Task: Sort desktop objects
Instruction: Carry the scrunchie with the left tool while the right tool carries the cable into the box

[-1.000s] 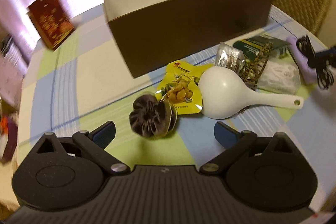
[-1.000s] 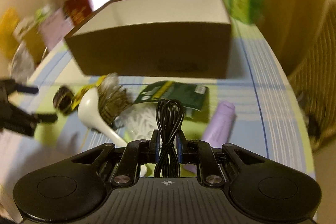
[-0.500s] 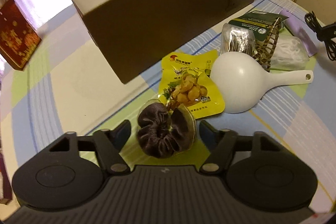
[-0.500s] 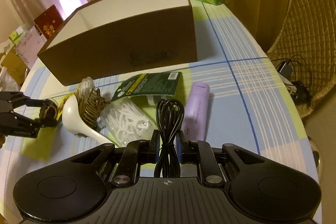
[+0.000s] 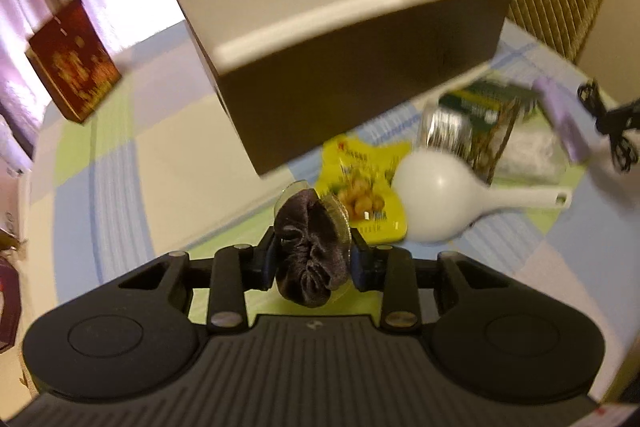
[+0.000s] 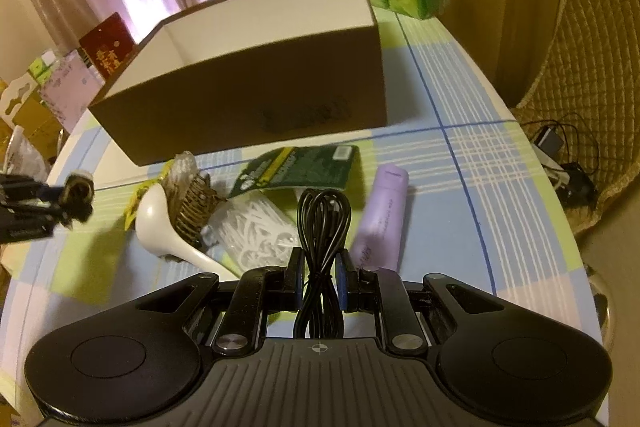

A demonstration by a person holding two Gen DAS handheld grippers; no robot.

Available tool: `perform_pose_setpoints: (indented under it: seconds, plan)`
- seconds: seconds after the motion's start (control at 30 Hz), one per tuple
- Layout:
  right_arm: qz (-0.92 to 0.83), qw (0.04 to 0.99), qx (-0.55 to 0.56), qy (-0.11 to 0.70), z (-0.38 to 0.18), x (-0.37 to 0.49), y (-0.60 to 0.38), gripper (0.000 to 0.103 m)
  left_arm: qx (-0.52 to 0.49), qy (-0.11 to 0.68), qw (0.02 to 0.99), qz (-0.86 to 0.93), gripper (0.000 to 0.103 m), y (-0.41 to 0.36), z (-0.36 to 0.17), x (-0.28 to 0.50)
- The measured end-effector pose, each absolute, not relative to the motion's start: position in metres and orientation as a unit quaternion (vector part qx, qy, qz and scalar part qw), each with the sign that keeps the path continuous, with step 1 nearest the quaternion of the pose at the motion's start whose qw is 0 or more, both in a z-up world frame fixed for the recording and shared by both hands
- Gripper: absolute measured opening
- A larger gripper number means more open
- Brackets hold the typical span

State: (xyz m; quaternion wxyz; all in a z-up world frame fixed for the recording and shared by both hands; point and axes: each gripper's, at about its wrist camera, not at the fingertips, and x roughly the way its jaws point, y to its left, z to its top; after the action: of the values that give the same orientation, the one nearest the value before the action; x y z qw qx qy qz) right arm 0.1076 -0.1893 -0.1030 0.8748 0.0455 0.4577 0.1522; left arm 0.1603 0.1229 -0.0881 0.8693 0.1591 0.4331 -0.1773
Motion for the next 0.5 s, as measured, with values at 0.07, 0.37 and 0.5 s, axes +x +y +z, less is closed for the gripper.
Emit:
perform_pose_setpoints:
  seconds: [0.07, 0.37, 0.5]
  plan:
    - [0.160, 0.876, 0.043, 0.454, -0.098, 0.111, -0.186, 0.013, 0.161, 0.416, 0.879, -0.171, 0.030, 0.122, -0.072, 0.160]
    - [0.204, 0.886, 0.021, 0.416, -0.064, 0.140, -0.167, 0.013, 0.153, 0.362, 0.906, -0.159, 0.030, 0.106, -0.021, 0.185]
    - [0.220, 0.896, 0.015, 0.386, -0.044, 0.161, -0.156, 0.013, 0.148, 0.346, 0.913, -0.158, 0.030, 0.094, -0.010, 0.199]
